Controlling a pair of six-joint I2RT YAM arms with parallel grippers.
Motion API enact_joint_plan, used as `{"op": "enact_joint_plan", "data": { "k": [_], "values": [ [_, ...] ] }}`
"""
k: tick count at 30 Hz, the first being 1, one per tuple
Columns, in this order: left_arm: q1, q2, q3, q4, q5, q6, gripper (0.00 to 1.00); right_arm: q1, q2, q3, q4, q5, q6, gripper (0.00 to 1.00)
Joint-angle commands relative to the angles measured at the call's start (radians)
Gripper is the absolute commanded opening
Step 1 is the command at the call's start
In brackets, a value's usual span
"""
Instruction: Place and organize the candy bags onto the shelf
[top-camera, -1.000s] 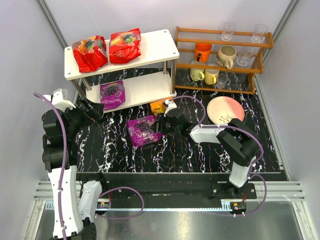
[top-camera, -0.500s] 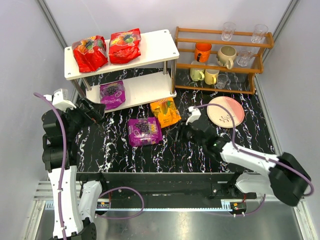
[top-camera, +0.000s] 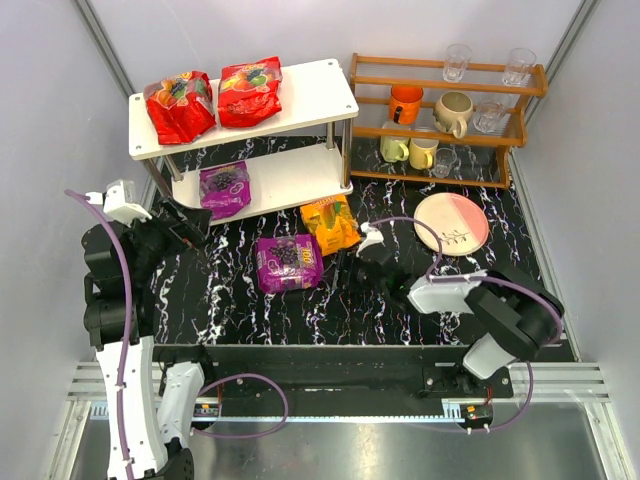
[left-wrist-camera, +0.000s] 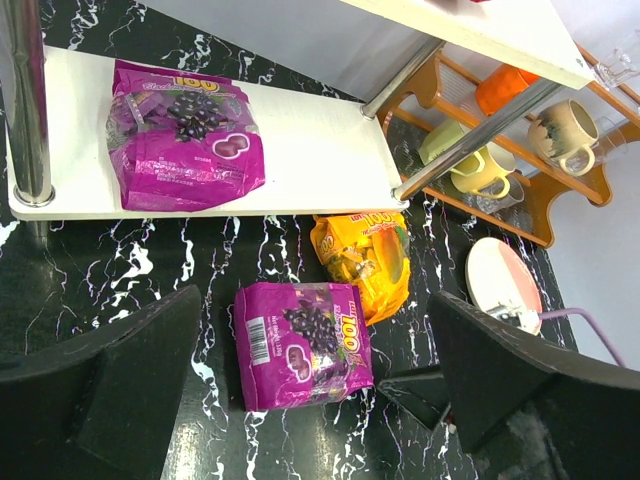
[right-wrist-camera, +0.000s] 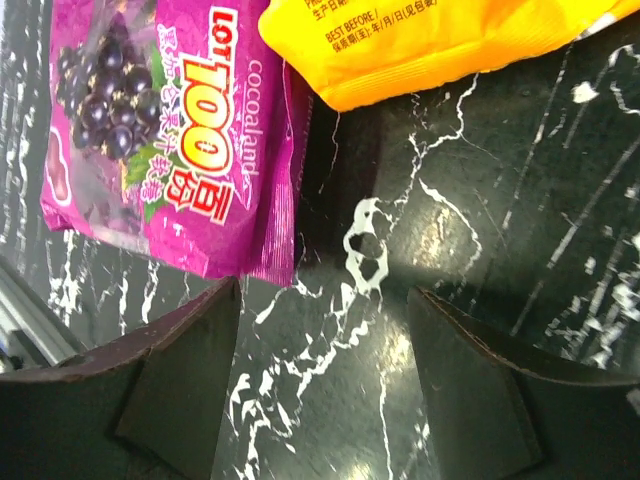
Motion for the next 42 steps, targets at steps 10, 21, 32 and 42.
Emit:
{"op": "enact_joint_plan", "data": {
  "k": [10,21,32,42],
  "values": [
    [0.000,-0.015,0.018,0.015,0.026,-0.014,0.99,-0.025,0.410,0.021,0.742,-0.238,0.363,0.32],
    [-0.001,-0.018,0.006,0.010,0.028,-0.014,0.99,-0.084,0.003,-0.165,0.522,-0.246,0.261,0.02],
    [-0.001,-0.010,-0.001,0.024,0.034,-0.018,0.99,-0.084,0.122,0.005,0.475,-0.260,0.271,0.84],
    [-0.001,0.002,0.001,0.027,0.032,-0.012,0.99,-0.082,0.286,0.068,0.512,-0.238,0.305,0.85]
  ]
}}
